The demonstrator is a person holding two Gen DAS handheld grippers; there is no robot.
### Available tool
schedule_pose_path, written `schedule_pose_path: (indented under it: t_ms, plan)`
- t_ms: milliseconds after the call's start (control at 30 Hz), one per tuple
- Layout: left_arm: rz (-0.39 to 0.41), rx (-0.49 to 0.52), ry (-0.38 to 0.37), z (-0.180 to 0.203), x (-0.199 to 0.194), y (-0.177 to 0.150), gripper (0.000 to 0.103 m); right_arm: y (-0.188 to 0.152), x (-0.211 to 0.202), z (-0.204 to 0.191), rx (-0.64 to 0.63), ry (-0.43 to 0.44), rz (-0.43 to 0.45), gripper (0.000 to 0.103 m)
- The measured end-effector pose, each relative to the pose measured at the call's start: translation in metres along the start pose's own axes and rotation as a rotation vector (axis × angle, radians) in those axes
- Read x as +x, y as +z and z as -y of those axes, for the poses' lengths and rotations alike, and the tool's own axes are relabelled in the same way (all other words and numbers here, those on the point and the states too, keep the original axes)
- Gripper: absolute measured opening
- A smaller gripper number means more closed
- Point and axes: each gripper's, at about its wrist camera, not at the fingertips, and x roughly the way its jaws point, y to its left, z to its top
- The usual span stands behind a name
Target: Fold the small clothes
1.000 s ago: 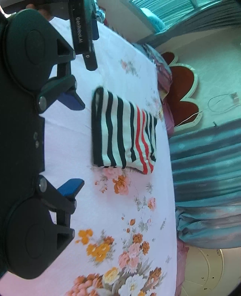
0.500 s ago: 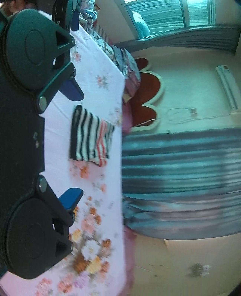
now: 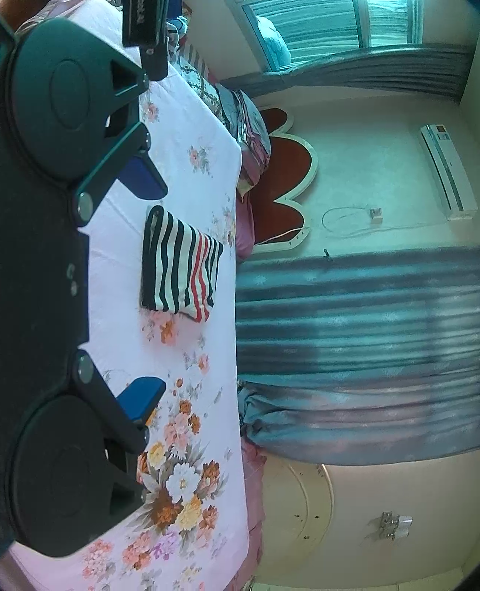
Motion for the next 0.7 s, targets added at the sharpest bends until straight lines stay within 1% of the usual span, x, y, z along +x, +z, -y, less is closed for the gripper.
schedule_pose_path:
  t_ms: [233, 700]
  plan:
    - [0.002, -0.008, -0.009, 0.011, -0.003, -0.001, 0.103, -0.002, -0.004, 0.007, 0.011, -0.01, 0.005, 0.102]
    - [-0.002, -0.005, 0.002, 0.023, -0.001, -0.001, 0.103, 0.001, -0.004, 0.009, 0.02, 0.01, -0.002, 0.102]
